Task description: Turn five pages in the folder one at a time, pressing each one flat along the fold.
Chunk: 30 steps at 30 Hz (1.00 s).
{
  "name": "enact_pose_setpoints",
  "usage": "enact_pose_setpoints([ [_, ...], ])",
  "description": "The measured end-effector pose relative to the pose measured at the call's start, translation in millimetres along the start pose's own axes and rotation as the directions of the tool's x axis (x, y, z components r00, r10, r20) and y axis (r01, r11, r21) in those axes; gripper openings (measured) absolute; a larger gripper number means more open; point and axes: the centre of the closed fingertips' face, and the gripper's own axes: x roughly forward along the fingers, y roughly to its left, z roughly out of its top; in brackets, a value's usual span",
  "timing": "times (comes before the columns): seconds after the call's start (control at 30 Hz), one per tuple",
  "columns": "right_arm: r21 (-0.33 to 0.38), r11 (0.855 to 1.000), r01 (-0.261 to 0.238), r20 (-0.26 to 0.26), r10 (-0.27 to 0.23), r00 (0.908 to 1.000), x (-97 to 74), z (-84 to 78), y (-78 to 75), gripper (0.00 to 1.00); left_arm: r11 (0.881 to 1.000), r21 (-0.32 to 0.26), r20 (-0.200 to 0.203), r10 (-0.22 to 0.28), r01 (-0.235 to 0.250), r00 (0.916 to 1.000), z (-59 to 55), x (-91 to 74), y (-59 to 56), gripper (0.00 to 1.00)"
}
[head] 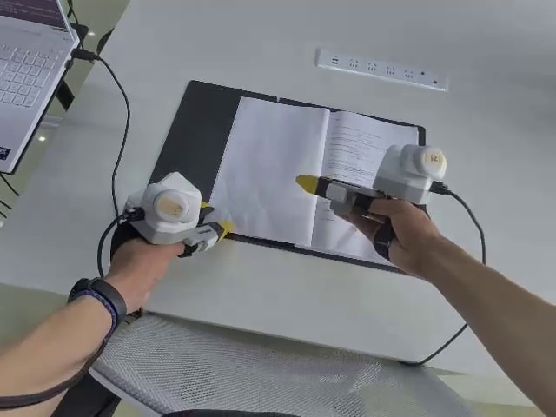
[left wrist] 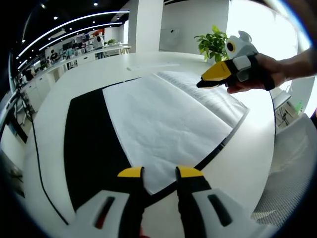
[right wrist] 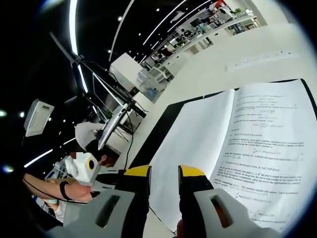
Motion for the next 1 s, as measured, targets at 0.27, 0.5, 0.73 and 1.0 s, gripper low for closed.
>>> enact_pose_setpoints([
  [0.27, -0.027, 1.000, 0.010, -0.006, -0.011, 0.9999, 3.3, 15.8, -17.9, 0.18, 1.000, 0.024, -0.005, 0.002, -0.002, 1.0000, 0.1, 0.1, 1.4, 0.24],
  [0.5, -0.053, 0.998, 0.018, -0.031, -0.020, 0.9993, 12.1, 27.7, -33.8, 0.17, 1.000, 0.006, -0.004, 0.003, -0.003, 1.0000, 1.0, 1.4, 3.3, 0.23],
  [0.73, -0.022, 0.999, 0.032, -0.010, -0.032, 0.9994, 21.6, 36.8, -52.5, 0.11, 1.000, 0.004, -0.003, 0.000, 0.000, 1.0000, 1.1, 3.0, 2.9, 0.25],
  [1.0, 0.006, 0.999, 0.040, -0.024, -0.040, 0.9989, 29.1, 27.4, -64.8, 0.07, 1.000, -0.003, -0.008, 0.012, -0.012, 0.9999, 2.8, 1.5, 3.8, 0.24],
])
